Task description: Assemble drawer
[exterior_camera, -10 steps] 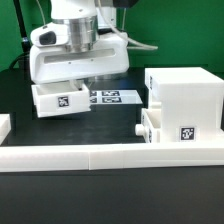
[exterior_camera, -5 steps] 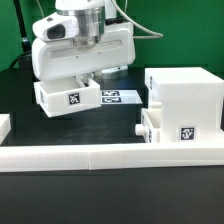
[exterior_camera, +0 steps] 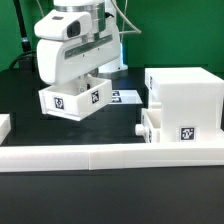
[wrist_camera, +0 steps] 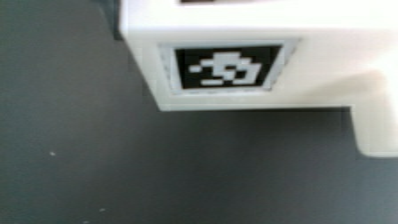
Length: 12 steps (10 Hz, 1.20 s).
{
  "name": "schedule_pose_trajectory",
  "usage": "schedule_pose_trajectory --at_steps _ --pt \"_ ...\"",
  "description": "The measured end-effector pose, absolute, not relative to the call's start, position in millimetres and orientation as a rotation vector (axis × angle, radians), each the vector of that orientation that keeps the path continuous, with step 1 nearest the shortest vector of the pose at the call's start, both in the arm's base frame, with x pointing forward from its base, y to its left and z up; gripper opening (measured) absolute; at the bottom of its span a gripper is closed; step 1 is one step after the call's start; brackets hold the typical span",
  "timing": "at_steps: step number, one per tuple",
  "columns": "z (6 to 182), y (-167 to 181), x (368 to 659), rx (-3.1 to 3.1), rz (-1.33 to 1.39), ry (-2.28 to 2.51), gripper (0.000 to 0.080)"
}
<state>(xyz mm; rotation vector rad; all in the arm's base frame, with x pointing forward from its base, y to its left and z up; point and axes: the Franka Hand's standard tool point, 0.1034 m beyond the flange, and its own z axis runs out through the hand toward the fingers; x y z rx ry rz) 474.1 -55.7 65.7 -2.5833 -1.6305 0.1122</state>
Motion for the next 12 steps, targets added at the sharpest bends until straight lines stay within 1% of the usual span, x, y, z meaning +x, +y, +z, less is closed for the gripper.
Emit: schedule_pose_trajectory --at_steps 3,5,6,7,10,12 --pt "64.8 -58.5 473.9 -2.413 0.102 -1.867 0.0042" --pt "58.6 -65.8 477.5 -2.272 0.071 -2.056 0.0042" --pt "59.2 -65.2 487.9 -2.279 0.037 -2.091 0.0042" --pt "60.5 -65.1 491.9 -2.263 0.034 -2.114 0.0042" --pt "57.1 -65.7 489.5 -2.278 0.014 -2.12 0.0042" --pt "56.2 -58.7 497.3 -2.242 0.016 -2.17 0.0042"
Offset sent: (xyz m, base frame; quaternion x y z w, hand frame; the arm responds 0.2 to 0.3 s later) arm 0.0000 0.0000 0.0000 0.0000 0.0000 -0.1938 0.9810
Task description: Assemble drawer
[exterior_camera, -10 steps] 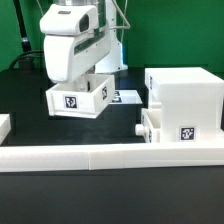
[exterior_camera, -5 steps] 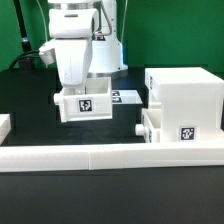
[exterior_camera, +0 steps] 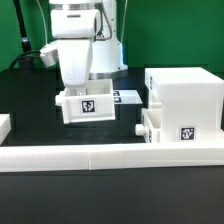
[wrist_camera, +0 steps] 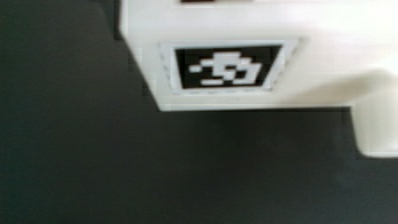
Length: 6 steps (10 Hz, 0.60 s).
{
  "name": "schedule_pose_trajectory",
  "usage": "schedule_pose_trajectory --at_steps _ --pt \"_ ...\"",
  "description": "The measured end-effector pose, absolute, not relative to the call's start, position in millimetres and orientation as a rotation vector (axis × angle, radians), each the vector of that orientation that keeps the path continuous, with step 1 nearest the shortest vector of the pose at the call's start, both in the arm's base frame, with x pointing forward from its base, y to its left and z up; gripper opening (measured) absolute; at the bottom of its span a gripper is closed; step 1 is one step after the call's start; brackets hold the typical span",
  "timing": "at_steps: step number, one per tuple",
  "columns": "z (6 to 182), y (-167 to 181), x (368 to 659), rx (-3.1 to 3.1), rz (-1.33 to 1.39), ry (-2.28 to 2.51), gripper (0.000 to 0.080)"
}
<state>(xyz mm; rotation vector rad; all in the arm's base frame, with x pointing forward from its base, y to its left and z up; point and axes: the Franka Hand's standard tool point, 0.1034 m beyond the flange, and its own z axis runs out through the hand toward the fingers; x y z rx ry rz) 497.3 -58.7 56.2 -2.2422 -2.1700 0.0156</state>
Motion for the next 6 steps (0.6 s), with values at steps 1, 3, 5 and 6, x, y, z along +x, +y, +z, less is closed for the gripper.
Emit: schedule_pose_trajectory --at_steps 1,3,5,6 --pt "56.7 -55.6 503.1 -2.21 0.022 -2.211 0.0042" --pt "55.1 -57.4 502.5 -2.22 0.015 -2.208 0.0042" --pt "53.6 -52.7 507.2 -2.21 0.004 -2.229 0.0042" --pt "54.2 -48.2 512.5 -2.206 -0.002 -2.239 0.0042"
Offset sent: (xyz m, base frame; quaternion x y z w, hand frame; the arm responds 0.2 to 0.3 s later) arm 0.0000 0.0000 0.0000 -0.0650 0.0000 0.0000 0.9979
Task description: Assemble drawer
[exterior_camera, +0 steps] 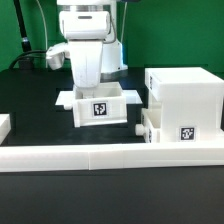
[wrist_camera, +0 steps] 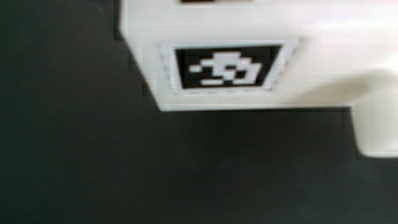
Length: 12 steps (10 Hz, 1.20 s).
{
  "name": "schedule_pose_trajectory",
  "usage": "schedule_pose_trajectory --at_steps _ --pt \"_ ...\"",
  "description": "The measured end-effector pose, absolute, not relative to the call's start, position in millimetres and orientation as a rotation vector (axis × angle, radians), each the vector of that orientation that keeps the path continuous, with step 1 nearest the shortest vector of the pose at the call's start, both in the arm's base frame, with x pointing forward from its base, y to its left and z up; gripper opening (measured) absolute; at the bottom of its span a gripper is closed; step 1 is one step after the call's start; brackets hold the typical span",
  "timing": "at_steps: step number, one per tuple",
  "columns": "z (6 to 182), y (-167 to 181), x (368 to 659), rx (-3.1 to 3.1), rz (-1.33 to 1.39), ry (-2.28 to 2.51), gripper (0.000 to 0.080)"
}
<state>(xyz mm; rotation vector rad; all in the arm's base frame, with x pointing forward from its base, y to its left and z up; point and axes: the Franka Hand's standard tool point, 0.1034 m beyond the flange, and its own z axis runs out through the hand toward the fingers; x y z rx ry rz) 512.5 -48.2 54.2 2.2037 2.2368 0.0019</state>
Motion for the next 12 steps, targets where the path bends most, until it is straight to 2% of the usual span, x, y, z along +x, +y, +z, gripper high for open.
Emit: schedule_pose_trajectory --at_steps 3,8,12 --pt "53.8 -47.7 512.6 2.218 0.003 2.223 0.0042" --pt "56.1 -12.9 528.0 2.334 0.033 2.086 0.0042" --pt "55.3 -12.2 527.2 2.335 0.03 2.088 0.0042"
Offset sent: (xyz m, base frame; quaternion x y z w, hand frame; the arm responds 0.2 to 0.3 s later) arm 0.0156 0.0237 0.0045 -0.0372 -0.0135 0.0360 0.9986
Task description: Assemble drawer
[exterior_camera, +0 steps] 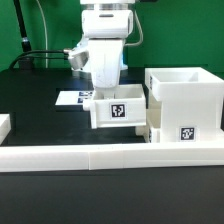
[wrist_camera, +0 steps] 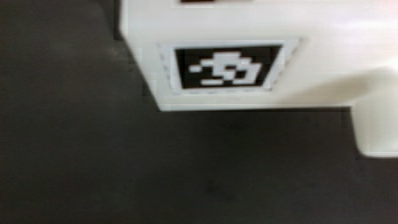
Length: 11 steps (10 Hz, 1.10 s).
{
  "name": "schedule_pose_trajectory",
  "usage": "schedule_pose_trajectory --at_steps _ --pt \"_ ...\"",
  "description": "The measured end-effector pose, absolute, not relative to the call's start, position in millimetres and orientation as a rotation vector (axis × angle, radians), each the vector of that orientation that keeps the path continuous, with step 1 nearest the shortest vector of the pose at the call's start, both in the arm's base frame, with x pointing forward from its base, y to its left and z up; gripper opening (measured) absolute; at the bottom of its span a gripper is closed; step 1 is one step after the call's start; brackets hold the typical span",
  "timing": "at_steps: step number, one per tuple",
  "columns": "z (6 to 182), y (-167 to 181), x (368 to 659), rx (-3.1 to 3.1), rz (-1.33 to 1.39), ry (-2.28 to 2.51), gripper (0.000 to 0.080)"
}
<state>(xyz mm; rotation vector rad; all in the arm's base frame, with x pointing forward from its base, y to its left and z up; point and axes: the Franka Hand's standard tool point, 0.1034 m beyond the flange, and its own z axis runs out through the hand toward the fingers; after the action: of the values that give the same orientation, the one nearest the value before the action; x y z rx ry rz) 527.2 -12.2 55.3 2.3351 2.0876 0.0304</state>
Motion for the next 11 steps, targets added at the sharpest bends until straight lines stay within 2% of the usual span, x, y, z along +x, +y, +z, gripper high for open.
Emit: schedule_pose_trajectory --at_steps 11 --pt "53.3 -2.5 526.4 2.347 0.023 2.08 0.0042"
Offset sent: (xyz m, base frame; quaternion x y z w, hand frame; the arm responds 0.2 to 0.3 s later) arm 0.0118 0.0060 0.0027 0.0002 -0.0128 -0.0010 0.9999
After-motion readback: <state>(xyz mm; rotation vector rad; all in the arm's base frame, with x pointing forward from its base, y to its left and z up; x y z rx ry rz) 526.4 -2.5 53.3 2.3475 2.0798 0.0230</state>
